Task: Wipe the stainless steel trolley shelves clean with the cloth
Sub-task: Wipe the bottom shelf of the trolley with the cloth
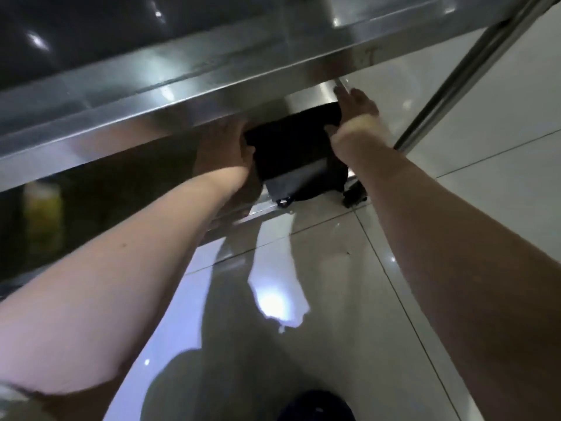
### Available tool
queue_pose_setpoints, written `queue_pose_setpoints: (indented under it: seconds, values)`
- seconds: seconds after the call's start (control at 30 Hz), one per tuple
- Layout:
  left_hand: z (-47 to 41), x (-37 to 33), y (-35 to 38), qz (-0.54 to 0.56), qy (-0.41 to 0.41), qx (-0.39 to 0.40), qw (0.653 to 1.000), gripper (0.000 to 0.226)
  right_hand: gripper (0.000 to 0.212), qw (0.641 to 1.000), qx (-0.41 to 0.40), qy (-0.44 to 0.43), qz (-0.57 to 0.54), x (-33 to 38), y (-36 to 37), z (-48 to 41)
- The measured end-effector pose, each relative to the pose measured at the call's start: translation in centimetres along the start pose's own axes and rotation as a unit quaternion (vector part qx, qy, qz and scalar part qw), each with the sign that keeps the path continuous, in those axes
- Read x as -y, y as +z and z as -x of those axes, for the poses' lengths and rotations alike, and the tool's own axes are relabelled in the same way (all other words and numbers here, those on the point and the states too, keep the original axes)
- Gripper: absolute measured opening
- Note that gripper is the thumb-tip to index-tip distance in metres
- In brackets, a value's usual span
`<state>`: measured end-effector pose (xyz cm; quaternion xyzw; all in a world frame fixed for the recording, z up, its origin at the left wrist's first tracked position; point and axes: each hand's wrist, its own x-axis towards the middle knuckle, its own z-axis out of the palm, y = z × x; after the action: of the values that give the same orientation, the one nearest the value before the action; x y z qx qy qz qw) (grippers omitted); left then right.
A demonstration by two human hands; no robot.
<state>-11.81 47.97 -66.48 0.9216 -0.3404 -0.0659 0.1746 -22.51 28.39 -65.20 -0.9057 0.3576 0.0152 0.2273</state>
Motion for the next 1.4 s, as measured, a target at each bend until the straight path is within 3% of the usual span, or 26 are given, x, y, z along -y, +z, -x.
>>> queue_pose_setpoints:
  seconds: [0.07, 0.13, 0.3, 0.43, 0.67, 0.87, 0.93, 1.07, 1.2, 1.4]
  values:
    - [0.4, 2.9, 2.4, -0.039, -0.08, 0.063, 0.994, 0.047, 0.078, 0.991, 0.092, -0.032, 0.093, 0.1, 3.7, -0.9]
    - [2.0, 5.8, 4.3, -0.087, -0.086, 0.099, 0.988, 0.053, 0.073, 0.984, 0.132, -0.083, 0.088, -0.4, 6.9, -0.1]
    - [2.0, 9.9, 5.6, -0.142, -0.063, 0.078, 0.985, 0.053, 0.066, 0.976, 0.106, -0.091, 0.169, -1.6, 11.0, -0.1]
    - [1.0, 11.3, 6.7, -0.159, -0.087, 0.052, 0.982, 0.056, 0.071, 0.974, 0.013, -0.146, 0.171, -1.0, 12.0, -1.9]
    - [0.7, 12.4, 8.1, -0.148, -0.091, 0.02, 0.985, 0.055, 0.072, 0.966, 0.01, -0.133, 0.221, 0.2, 14.2, -2.6]
    - [0.7, 12.7, 8.4, -0.146, -0.094, 0.015, 0.985, 0.056, 0.066, 0.949, 0.011, -0.227, 0.217, 4.4, 16.9, -1.3]
    - [0.7, 12.7, 8.3, -0.136, -0.095, 0.011, 0.986, 0.055, 0.064, 0.954, -0.014, -0.202, 0.22, 1.8, 14.8, -4.2]
    - [0.7, 12.5, 8.6, -0.142, -0.092, 0.007, 0.985, 0.055, 0.065, 0.977, -0.013, -0.053, 0.207, -3.9, 10.5, -9.4]
    - [0.7, 12.2, 8.6, -0.147, -0.092, 0.011, 0.985, 0.056, 0.064, 0.984, -0.034, 0.019, 0.174, 0.1, 12.2, -10.4]
    - [1.1, 12.6, 8.3, -0.134, -0.118, 0.001, 0.984, 0.064, 0.061, 0.959, 0.025, -0.213, 0.186, 10.7, 17.6, -7.6]
